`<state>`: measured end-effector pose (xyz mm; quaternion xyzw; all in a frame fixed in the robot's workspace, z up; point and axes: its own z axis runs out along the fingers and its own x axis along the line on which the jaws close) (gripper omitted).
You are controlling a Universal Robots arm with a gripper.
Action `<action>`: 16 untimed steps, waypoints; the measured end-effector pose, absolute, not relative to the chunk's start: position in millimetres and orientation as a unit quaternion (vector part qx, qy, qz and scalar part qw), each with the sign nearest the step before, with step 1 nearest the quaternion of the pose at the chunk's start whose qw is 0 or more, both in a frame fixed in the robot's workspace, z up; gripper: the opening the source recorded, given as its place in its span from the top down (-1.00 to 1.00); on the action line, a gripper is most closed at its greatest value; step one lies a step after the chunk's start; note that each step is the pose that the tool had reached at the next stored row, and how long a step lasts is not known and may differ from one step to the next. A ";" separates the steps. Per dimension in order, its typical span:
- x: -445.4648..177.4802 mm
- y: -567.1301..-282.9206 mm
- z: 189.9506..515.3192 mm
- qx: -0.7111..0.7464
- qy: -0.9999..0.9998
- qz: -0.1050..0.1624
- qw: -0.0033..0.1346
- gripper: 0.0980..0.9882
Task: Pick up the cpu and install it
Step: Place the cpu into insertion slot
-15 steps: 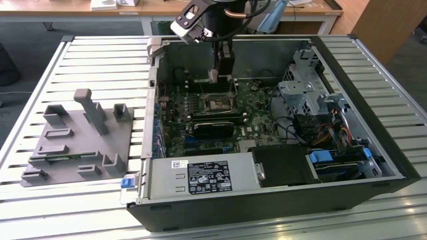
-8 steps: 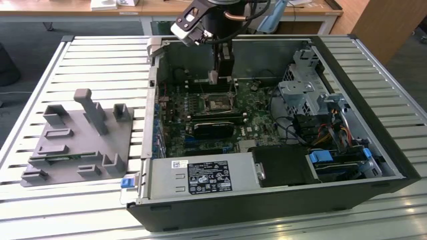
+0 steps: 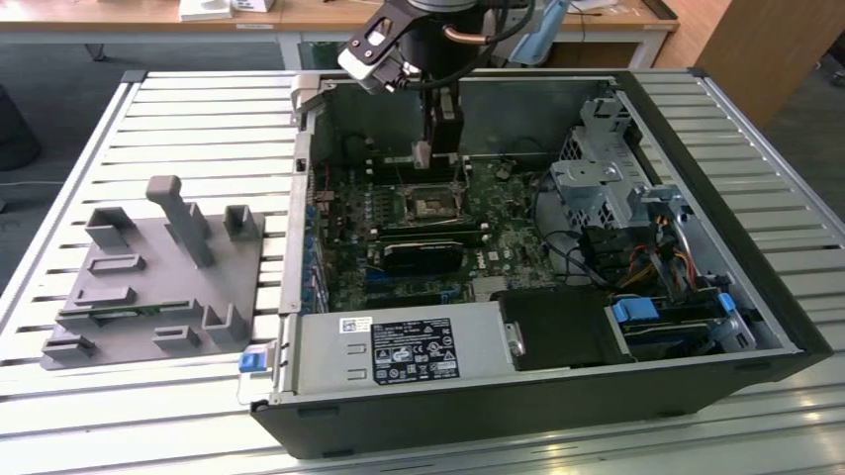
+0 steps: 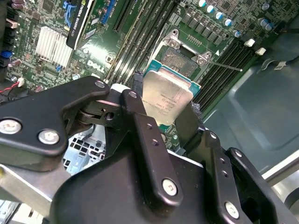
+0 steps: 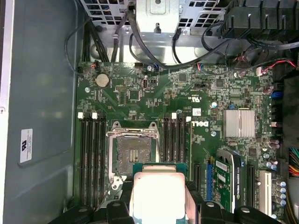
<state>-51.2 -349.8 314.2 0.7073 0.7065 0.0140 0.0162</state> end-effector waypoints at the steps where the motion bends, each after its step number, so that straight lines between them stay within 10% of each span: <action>1: -51.2 -349.8 313.9 0.707 0.707 0.014 0.016 0.04; 16: -52.5 -349.5 306.3 0.707 0.707 0.014 0.016 0.04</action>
